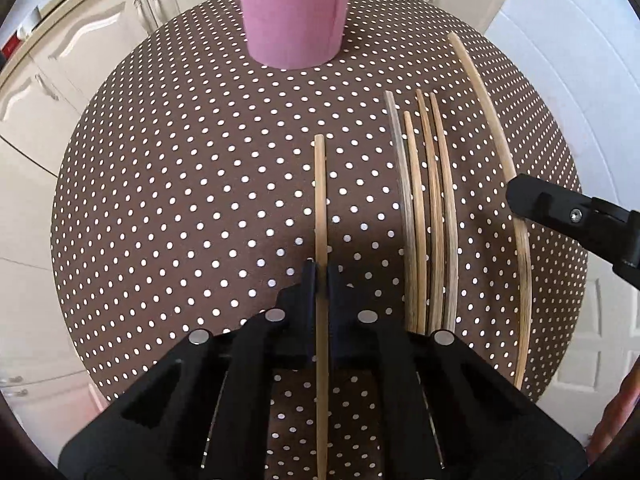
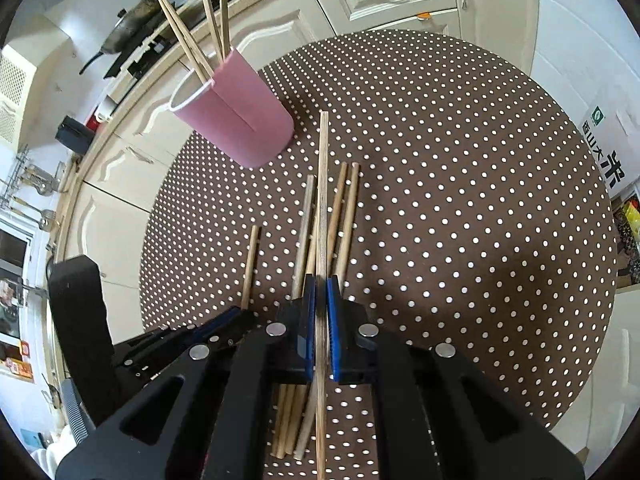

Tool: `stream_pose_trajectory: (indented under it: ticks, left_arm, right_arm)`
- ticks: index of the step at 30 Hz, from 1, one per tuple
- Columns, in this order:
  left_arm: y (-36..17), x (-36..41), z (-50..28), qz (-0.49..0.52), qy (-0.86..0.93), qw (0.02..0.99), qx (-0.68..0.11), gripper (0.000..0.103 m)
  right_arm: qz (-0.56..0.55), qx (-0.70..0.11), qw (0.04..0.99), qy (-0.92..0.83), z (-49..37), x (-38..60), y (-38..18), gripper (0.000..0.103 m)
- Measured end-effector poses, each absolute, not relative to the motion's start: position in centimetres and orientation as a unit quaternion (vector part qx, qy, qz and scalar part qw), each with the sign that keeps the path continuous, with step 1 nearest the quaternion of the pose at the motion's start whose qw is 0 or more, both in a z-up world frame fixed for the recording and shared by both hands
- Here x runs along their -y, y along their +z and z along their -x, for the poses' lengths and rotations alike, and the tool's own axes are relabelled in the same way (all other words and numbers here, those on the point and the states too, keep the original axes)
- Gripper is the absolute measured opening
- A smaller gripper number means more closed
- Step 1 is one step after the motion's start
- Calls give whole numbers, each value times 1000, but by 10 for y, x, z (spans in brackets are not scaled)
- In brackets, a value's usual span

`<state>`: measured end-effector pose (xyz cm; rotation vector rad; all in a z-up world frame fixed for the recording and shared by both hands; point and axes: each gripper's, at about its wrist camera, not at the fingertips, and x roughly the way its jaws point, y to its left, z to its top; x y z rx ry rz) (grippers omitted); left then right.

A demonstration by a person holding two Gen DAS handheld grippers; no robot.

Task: Organize utensils
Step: 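Lower both tools to the pile and close each on one stick, then lift both held sticks upright and carry them over the pink cup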

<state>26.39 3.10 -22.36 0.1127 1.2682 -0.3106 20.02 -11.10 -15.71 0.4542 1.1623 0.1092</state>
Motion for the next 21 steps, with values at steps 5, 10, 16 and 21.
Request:
stream_pose_trajectory:
  ticks: [5,10,16,21]
  left_arm:
    - [-212,-44,-266,-40,-144,800,-582,6]
    - [-181,-57,-274,-10,-132,822,-553,6]
    - [-131,-78,-288,35,-110,857,-503,6]
    - [-97,-101,-287,61,-88,882,-459,6]
  right_arm:
    - [-229,-526,818,46,-205,104,-146,5]
    - [-222,-482,846,46,-211,105,-118,5]
    - [-212,-425,878,54,-221,106,-81,5]
    - [-204,-376,903,43,-226,109,-60,5]
